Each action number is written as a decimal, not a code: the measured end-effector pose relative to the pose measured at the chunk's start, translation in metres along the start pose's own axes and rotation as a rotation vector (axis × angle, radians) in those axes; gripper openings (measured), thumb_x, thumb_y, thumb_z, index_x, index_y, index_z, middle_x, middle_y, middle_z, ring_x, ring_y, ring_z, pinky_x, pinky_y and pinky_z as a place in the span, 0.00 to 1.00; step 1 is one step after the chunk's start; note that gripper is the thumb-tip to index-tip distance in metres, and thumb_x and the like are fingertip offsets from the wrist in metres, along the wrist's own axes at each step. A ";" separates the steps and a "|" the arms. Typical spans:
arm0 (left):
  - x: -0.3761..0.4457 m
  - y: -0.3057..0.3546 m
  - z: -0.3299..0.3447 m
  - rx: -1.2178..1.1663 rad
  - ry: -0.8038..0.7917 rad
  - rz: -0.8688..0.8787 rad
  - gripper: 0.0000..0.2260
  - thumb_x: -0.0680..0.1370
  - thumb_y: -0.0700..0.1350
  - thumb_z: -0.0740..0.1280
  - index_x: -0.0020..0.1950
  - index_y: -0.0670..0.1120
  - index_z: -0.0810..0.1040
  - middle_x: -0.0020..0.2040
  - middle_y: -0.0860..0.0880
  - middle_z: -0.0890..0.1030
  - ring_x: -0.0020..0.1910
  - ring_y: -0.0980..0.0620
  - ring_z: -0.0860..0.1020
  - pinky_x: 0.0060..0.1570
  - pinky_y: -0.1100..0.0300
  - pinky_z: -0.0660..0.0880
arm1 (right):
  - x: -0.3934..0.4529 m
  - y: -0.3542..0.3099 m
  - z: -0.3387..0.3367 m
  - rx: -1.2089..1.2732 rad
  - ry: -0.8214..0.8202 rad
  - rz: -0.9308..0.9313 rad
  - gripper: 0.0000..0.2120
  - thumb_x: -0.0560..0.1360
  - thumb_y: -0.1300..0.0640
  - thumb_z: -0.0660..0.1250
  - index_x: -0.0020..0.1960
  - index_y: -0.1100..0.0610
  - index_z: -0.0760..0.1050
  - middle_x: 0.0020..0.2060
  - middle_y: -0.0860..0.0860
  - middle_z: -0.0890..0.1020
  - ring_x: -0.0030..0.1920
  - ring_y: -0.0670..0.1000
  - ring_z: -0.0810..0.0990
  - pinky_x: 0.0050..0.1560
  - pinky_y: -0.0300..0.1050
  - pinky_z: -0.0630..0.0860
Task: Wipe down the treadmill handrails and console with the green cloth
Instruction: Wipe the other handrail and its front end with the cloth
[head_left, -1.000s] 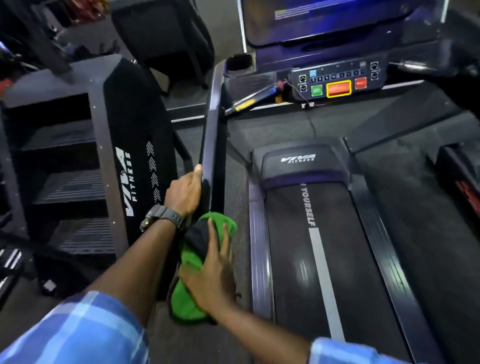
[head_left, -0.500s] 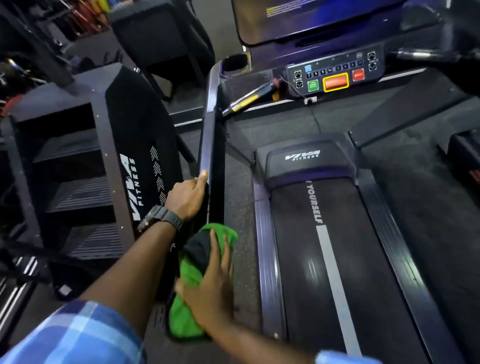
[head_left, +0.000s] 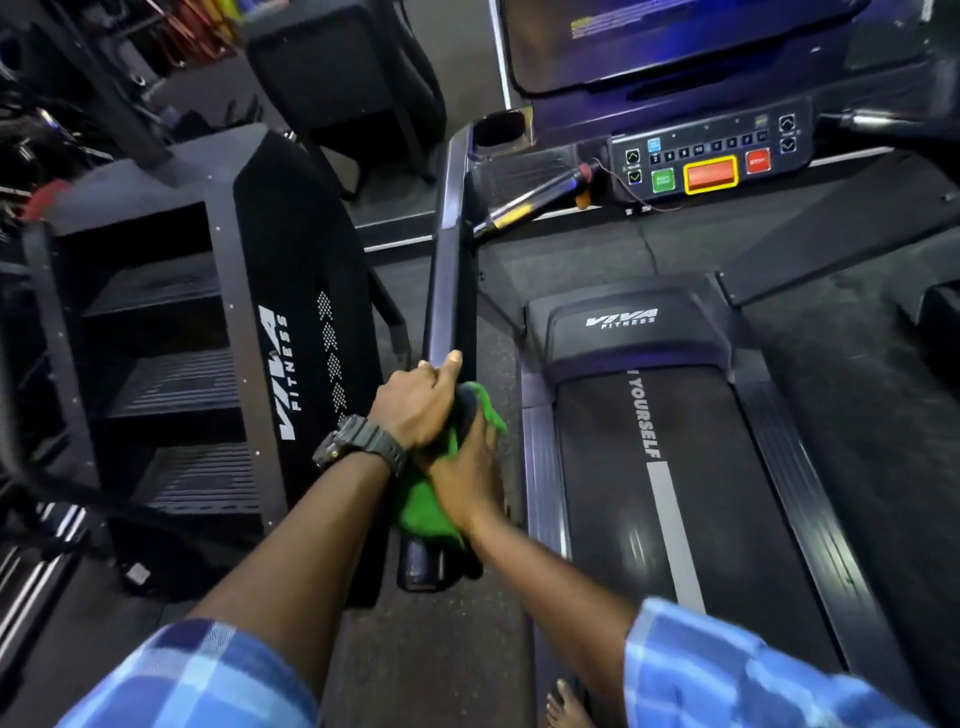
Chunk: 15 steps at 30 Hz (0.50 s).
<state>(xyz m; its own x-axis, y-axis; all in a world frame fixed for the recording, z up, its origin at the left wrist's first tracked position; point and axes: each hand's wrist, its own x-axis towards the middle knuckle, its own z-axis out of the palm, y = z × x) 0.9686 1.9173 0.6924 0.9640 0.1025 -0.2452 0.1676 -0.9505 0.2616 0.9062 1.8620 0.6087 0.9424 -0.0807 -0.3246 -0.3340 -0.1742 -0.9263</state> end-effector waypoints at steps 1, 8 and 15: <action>0.000 0.000 -0.003 0.003 -0.007 0.009 0.34 0.81 0.64 0.44 0.63 0.41 0.77 0.64 0.33 0.75 0.63 0.33 0.73 0.62 0.48 0.68 | -0.025 0.001 -0.003 -0.068 -0.028 -0.097 0.47 0.64 0.40 0.64 0.78 0.46 0.49 0.77 0.52 0.56 0.75 0.54 0.58 0.73 0.53 0.61; -0.001 -0.008 -0.025 0.034 -0.060 0.079 0.35 0.81 0.65 0.43 0.49 0.40 0.81 0.59 0.33 0.78 0.58 0.35 0.76 0.58 0.50 0.71 | -0.093 0.027 -0.037 -0.591 -0.254 -0.485 0.53 0.64 0.38 0.70 0.77 0.39 0.37 0.73 0.42 0.26 0.77 0.54 0.36 0.75 0.52 0.55; 0.002 -0.015 -0.022 0.089 -0.067 0.123 0.36 0.81 0.65 0.43 0.53 0.40 0.81 0.59 0.33 0.78 0.58 0.34 0.76 0.59 0.49 0.71 | -0.073 -0.017 -0.013 -0.841 -0.247 -0.414 0.52 0.62 0.38 0.74 0.77 0.46 0.48 0.77 0.49 0.35 0.76 0.65 0.35 0.70 0.61 0.64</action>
<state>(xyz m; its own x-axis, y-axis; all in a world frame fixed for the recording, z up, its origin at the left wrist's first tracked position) 0.9729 1.9382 0.7090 0.9597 -0.0328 -0.2793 0.0279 -0.9772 0.2104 0.8431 1.8578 0.6507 0.9335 0.3366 -0.1238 0.2116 -0.7956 -0.5677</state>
